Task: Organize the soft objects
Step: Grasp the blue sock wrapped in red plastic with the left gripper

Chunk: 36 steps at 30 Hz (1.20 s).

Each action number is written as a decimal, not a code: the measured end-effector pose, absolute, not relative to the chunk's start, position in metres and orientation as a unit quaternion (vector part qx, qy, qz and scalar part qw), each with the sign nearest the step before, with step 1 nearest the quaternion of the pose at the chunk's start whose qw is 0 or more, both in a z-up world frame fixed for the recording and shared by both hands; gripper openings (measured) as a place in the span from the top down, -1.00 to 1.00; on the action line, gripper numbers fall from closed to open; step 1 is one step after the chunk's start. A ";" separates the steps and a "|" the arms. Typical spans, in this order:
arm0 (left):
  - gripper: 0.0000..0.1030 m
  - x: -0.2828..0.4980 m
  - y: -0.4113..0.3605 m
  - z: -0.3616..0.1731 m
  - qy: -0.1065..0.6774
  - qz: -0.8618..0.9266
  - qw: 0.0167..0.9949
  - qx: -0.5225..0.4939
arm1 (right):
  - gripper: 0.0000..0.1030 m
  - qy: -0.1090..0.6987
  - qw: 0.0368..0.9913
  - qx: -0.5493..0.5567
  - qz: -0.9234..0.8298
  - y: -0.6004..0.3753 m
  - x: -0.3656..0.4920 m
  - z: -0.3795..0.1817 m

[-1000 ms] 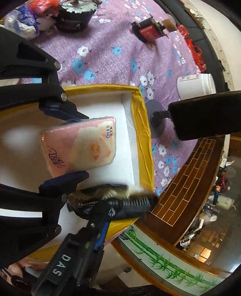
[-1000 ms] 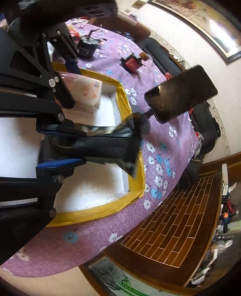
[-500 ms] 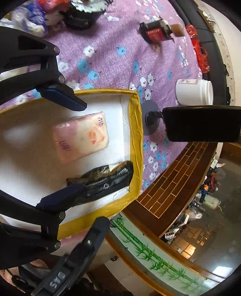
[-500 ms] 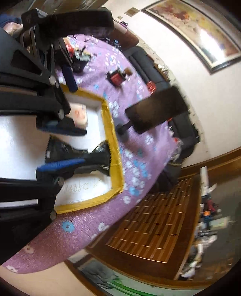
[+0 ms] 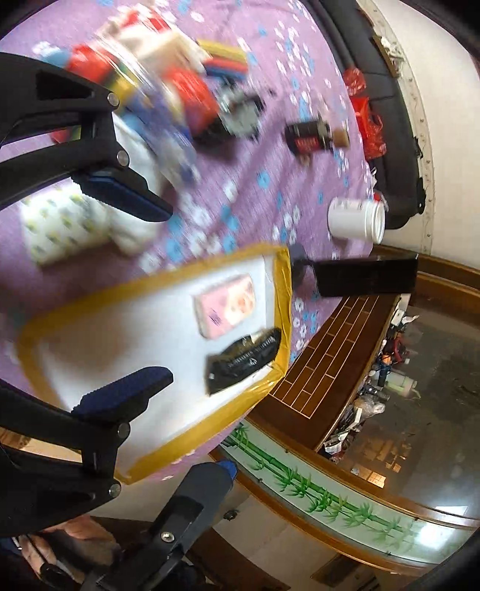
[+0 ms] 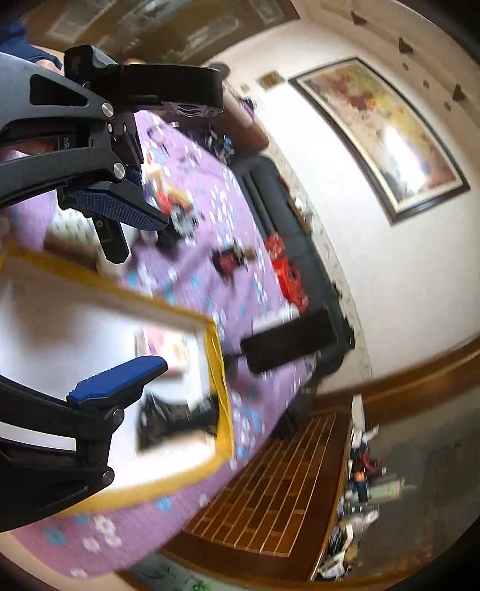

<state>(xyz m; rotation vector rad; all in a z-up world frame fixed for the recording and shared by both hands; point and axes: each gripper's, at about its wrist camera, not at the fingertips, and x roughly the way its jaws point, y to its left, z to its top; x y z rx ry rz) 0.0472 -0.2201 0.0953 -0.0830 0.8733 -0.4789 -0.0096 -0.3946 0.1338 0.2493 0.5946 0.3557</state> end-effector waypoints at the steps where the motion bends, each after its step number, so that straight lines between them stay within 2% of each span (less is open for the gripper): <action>1: -0.55 0.041 -0.211 0.097 0.417 -0.229 0.878 -0.042 | -0.45 0.292 0.930 0.122 0.184 -0.387 -0.013 0.132; 8: -0.63 -0.007 -0.131 0.095 0.402 -0.193 0.894 -0.040 | -0.45 0.325 0.911 0.117 0.226 -0.343 -0.024 0.110; 14: -0.67 -0.013 -0.060 0.070 0.426 -0.112 0.895 -0.067 | -0.46 0.342 0.897 0.122 0.250 -0.321 -0.027 0.094; 22: -0.66 0.009 -0.046 0.038 0.441 -0.079 0.891 -0.069 | -0.46 0.374 0.885 0.093 0.261 -0.297 -0.028 0.077; 25: -0.42 0.017 -0.051 0.035 0.442 -0.080 0.891 -0.070 | -0.46 0.379 0.884 0.085 0.260 -0.292 -0.030 0.073; 26: -0.15 0.020 -0.051 0.032 0.441 -0.078 0.892 -0.070 | -0.46 0.383 0.883 0.080 0.260 -0.290 -0.029 0.070; 27: 0.33 0.023 -0.051 0.028 0.445 -0.078 0.889 -0.073 | -0.46 0.387 0.882 0.077 0.258 -0.288 -0.029 0.068; 28: 0.49 0.025 -0.050 0.024 0.456 -0.087 0.882 -0.080 | -0.46 0.389 0.881 0.076 0.256 -0.286 -0.028 0.068; 36: 0.46 -0.024 -0.026 0.041 0.454 -0.110 0.879 -0.097 | -0.46 0.408 0.875 0.052 0.254 -0.271 -0.029 0.059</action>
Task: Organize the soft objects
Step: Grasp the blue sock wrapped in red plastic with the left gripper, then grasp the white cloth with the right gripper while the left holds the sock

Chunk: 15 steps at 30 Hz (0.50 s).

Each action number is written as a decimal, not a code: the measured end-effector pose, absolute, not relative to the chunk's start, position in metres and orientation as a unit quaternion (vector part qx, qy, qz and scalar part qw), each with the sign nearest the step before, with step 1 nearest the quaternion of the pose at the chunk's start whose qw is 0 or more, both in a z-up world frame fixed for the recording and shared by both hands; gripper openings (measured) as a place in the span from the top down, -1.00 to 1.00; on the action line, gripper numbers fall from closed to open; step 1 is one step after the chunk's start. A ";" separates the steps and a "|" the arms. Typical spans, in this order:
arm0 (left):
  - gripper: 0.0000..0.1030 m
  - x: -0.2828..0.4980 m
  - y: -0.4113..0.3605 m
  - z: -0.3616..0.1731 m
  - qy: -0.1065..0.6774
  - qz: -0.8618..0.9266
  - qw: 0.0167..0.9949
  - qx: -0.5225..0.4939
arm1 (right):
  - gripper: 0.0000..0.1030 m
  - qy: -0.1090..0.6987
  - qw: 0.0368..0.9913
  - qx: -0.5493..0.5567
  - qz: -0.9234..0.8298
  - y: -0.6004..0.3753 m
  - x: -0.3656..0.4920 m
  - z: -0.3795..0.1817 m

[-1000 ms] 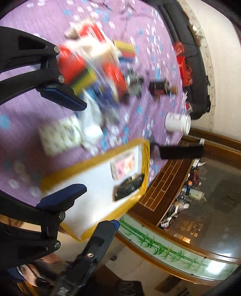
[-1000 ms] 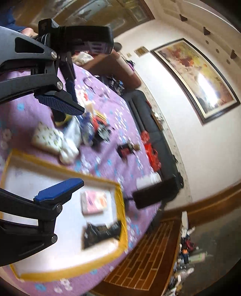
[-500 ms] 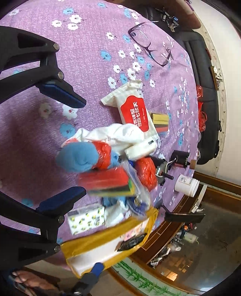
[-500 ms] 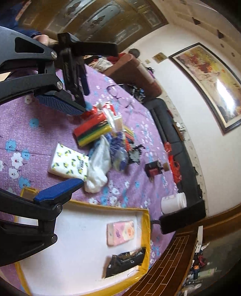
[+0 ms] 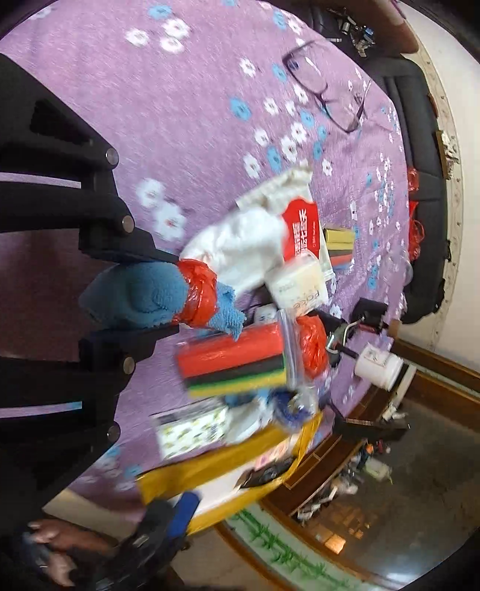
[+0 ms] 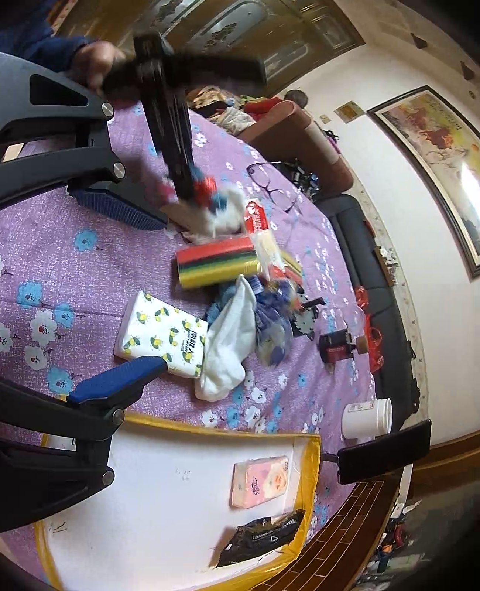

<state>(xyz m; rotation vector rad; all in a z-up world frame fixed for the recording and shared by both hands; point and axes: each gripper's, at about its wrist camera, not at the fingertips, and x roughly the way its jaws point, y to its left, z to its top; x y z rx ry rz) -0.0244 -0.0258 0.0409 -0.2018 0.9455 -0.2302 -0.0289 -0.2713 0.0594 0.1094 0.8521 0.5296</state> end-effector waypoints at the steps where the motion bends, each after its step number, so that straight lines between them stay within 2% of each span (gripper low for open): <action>1: 0.46 -0.031 -0.023 0.042 0.453 -0.110 0.880 -0.093 | -0.46 0.410 0.874 0.048 0.256 -0.268 -0.028 0.058; 15: 0.40 -0.065 0.035 0.030 0.451 -0.064 0.880 -0.131 | -0.55 0.433 0.849 -0.024 0.302 -0.188 -0.008 0.049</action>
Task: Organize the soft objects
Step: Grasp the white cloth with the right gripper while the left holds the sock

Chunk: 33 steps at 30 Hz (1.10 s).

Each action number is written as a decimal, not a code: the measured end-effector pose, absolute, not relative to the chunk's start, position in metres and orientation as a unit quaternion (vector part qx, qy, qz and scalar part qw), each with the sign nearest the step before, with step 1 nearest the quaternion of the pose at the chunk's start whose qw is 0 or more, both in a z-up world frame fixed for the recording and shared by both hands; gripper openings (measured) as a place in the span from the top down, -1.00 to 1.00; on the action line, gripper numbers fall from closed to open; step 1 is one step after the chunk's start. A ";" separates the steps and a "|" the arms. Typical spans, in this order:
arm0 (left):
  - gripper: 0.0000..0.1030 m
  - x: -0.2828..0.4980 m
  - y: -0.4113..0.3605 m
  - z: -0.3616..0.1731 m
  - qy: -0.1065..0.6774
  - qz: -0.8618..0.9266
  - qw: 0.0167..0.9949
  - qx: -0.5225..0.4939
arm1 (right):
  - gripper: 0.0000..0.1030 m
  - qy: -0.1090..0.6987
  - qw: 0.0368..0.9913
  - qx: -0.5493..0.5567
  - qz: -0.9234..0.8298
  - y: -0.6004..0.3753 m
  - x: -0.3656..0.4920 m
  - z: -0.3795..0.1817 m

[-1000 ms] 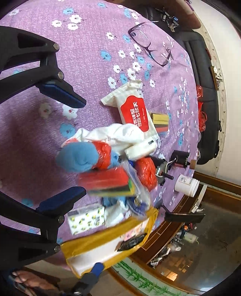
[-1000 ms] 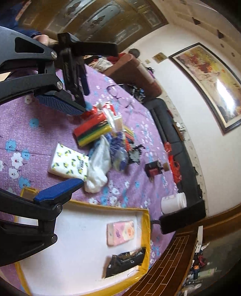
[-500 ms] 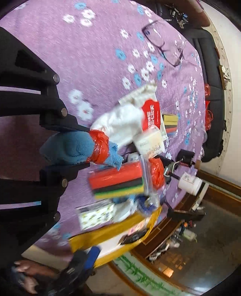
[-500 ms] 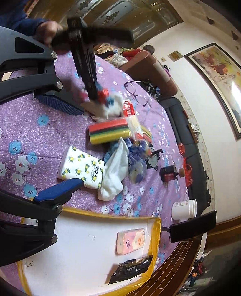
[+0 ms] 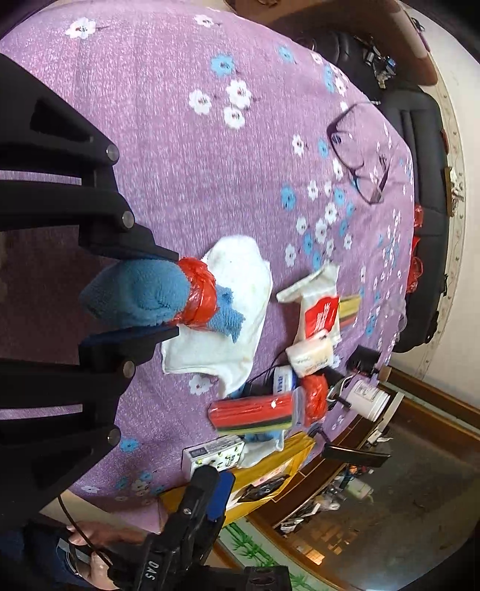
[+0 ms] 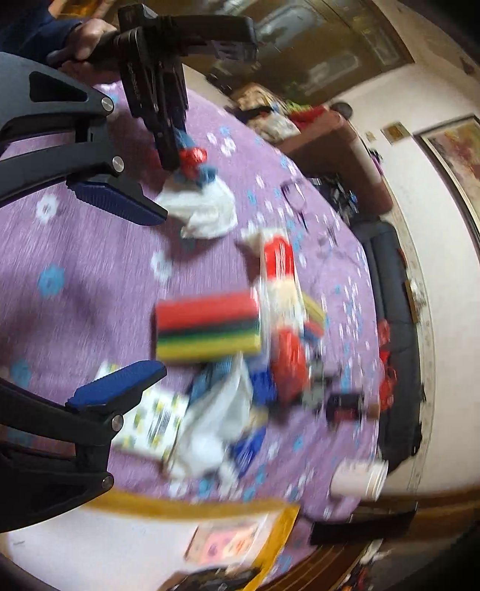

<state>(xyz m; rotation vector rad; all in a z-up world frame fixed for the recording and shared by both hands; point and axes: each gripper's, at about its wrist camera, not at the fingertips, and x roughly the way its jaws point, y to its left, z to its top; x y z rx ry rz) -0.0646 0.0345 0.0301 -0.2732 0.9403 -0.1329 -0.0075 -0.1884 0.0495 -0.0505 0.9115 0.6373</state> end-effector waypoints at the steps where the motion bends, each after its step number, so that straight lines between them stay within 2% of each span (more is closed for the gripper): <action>1: 0.40 -0.067 0.040 0.030 0.450 -0.059 0.881 -0.135 | -0.55 0.432 0.846 -0.028 0.310 -0.180 -0.007 0.049; 5: 0.36 -0.074 0.057 0.029 0.444 -0.059 0.879 -0.161 | -0.55 0.436 0.833 -0.038 0.340 -0.150 -0.009 0.048; 7: 0.15 -0.077 0.066 0.029 0.443 -0.054 0.879 -0.170 | -0.55 0.434 0.830 -0.047 0.346 -0.139 -0.010 0.048; 9: -0.16 -0.080 0.078 0.029 0.439 -0.038 0.880 -0.178 | -0.55 0.432 0.828 -0.053 0.353 -0.130 -0.011 0.047; 11: -0.26 -0.081 0.086 0.028 0.437 -0.022 0.881 -0.182 | -0.55 0.429 0.829 -0.060 0.355 -0.123 -0.013 0.047; 15: -0.29 -0.079 0.083 0.028 0.444 -0.029 0.880 -0.169 | -0.55 0.424 0.832 -0.075 0.351 -0.111 -0.013 0.048; 18: -0.41 -0.079 0.062 0.029 0.444 -0.040 0.888 -0.112 | -0.55 0.425 0.832 -0.068 0.349 -0.114 -0.010 0.049; 20: -0.40 -0.076 0.052 0.027 0.442 -0.035 0.892 -0.085 | -0.55 0.425 0.834 -0.065 0.345 -0.116 -0.009 0.049; 22: -0.02 -0.072 0.050 0.024 0.439 -0.031 0.894 -0.083 | -0.55 0.426 0.834 -0.063 0.346 -0.117 -0.010 0.050; 23: 0.24 -0.068 0.051 0.020 0.448 -0.030 0.889 -0.087 | -0.55 0.426 0.834 -0.062 0.345 -0.117 -0.010 0.049; 33: 0.24 -0.091 0.092 0.029 0.427 -0.041 0.889 -0.163 | -0.55 0.413 0.831 -0.096 0.361 -0.090 -0.017 0.051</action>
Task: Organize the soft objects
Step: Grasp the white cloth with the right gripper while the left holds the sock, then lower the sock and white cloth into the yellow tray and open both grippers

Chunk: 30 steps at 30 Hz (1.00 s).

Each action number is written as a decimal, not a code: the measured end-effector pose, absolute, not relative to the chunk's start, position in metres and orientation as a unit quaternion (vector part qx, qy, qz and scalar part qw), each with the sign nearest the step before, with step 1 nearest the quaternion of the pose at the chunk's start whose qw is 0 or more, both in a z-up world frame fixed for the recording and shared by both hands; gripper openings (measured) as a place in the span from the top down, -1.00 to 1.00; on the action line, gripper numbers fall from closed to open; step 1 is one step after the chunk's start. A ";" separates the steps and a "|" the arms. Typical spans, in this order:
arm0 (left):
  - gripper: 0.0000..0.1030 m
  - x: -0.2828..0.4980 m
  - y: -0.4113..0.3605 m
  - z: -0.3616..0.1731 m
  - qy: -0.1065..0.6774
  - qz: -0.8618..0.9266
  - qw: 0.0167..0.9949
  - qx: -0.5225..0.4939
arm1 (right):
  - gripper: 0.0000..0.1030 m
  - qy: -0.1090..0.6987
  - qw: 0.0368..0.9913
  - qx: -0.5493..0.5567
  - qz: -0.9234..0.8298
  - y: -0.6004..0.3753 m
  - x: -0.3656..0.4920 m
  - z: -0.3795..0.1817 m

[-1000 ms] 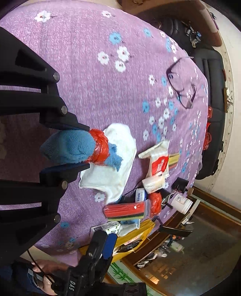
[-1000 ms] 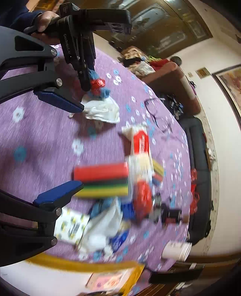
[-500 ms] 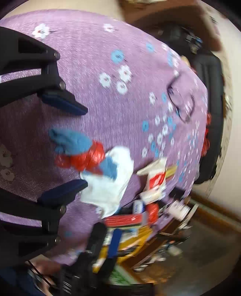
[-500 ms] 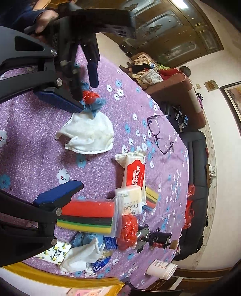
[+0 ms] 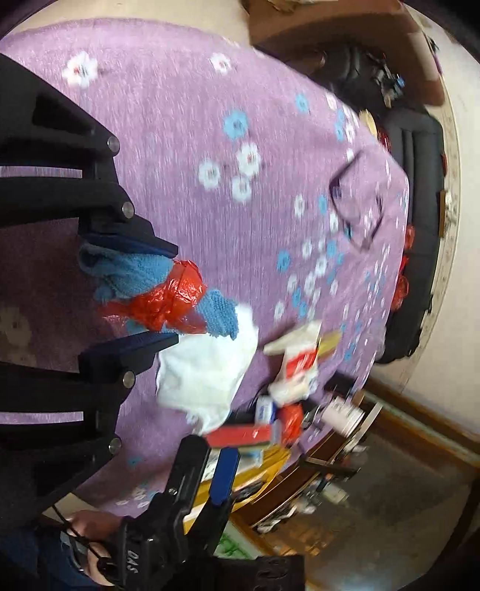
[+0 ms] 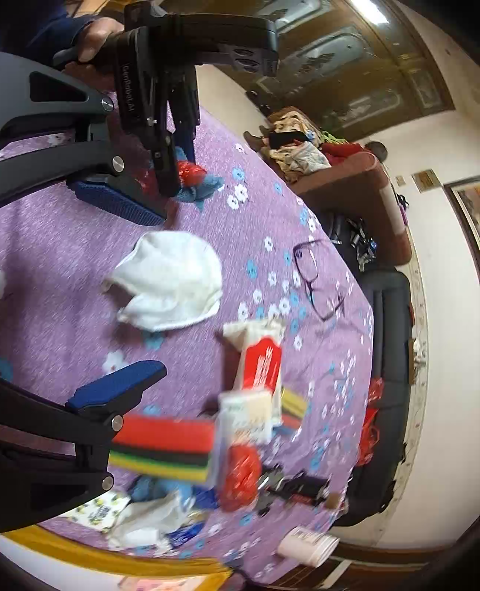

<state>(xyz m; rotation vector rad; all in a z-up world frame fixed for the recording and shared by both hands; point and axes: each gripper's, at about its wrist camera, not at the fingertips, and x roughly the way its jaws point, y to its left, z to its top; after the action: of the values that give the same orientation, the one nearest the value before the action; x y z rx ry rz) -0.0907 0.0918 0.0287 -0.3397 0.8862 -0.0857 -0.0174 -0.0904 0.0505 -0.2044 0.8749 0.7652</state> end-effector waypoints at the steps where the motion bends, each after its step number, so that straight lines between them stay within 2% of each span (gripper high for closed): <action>1: 0.24 -0.091 0.097 0.027 0.429 -0.032 0.887 -0.170 | -0.55 0.407 0.831 -0.103 0.365 -0.083 -0.019 0.051; 5: 0.24 -0.093 0.107 0.022 0.434 -0.021 0.882 -0.184 | -0.57 0.385 0.834 -0.157 0.363 -0.052 -0.020 0.043; 9: 0.24 -0.095 0.106 0.022 0.432 -0.025 0.883 -0.182 | -0.56 0.411 0.822 -0.173 0.353 -0.037 -0.003 0.020; 10: 0.24 -0.094 0.106 0.022 0.432 -0.026 0.883 -0.181 | -0.47 0.428 0.815 -0.171 0.351 -0.034 0.003 0.011; 12: 0.24 -0.093 0.104 0.020 0.435 -0.029 0.882 -0.181 | -0.06 0.450 0.800 -0.164 0.361 -0.033 0.008 -0.001; 13: 0.24 -0.092 0.104 0.020 0.435 -0.029 0.882 -0.180 | 0.05 0.444 0.803 -0.164 0.361 -0.035 0.007 -0.004; 14: 0.24 -0.092 0.103 0.020 0.435 -0.029 0.882 -0.180 | 0.45 0.440 0.805 -0.165 0.362 -0.035 0.005 -0.003; 16: 0.24 -0.091 0.103 0.020 0.434 -0.030 0.882 -0.180 | 0.69 0.445 0.801 -0.150 0.372 -0.040 0.003 -0.002; 23: 0.24 -0.086 0.089 0.023 0.434 -0.043 0.883 -0.175 | 0.70 0.411 0.822 -0.106 0.380 -0.071 -0.012 0.023; 30: 0.24 -0.078 0.060 0.032 0.433 -0.067 0.885 -0.157 | 0.70 0.413 0.829 -0.057 0.373 -0.105 -0.014 0.030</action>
<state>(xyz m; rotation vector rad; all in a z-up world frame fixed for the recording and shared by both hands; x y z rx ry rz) -0.0776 0.0600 0.0318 -0.3266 0.9011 -0.1390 -0.0141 -0.1047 0.0299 -0.1215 0.8757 0.7911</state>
